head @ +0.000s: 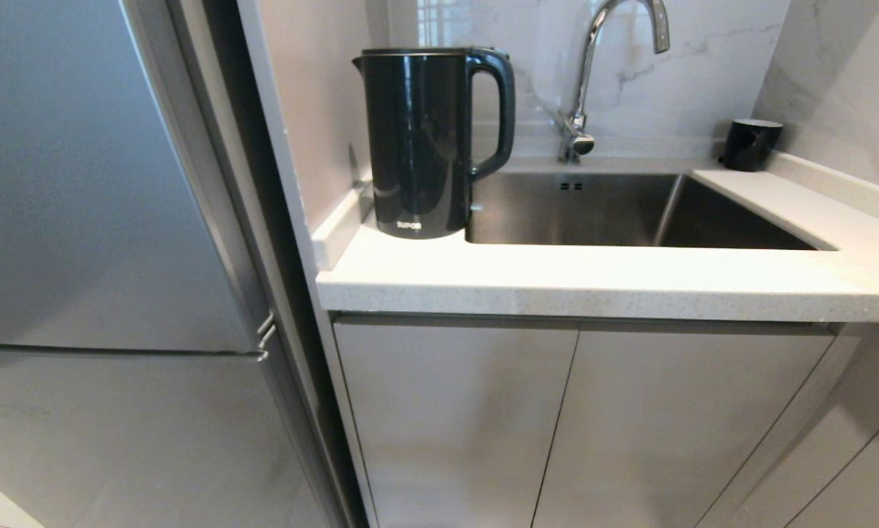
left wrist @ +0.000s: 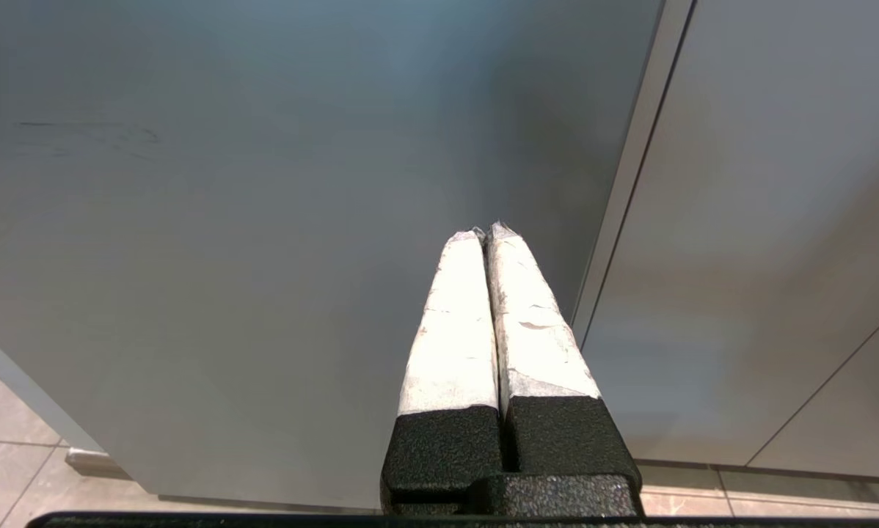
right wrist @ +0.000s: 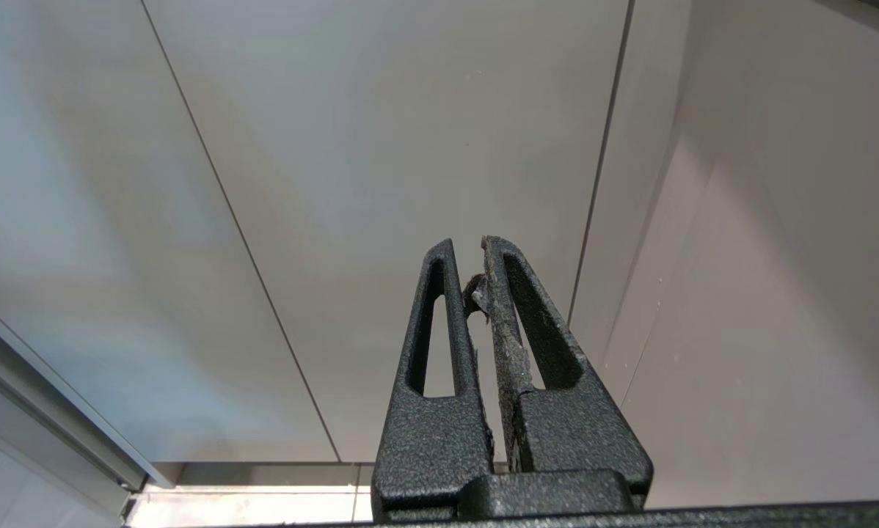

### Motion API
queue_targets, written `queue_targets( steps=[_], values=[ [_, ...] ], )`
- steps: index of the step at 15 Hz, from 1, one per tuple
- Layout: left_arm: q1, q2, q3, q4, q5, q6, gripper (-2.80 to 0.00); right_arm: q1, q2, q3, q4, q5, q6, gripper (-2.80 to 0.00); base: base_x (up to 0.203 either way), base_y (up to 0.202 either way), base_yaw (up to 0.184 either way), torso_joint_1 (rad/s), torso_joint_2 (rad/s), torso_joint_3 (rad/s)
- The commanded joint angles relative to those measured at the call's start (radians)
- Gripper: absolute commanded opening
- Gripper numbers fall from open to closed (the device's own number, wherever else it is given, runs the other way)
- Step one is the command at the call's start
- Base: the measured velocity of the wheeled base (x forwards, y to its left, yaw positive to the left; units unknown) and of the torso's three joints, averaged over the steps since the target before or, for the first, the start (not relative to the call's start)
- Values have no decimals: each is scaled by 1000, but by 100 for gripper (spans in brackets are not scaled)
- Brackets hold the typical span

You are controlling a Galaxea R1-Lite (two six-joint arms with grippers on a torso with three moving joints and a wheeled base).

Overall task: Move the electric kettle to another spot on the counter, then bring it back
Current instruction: Grab the kettle

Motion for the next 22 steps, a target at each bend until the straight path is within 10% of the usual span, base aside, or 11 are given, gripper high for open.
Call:
queue_targets(
  steps=[1,22],
  values=[
    [0,0,0,0,0,-1,-280,0,0,0,0,0,0,-280,0,0,0,0,0,0],
    [0,0,0,-2,0,-1,-280,0,0,0,0,0,0,-280,0,0,0,49,-317,-265]
  ],
)
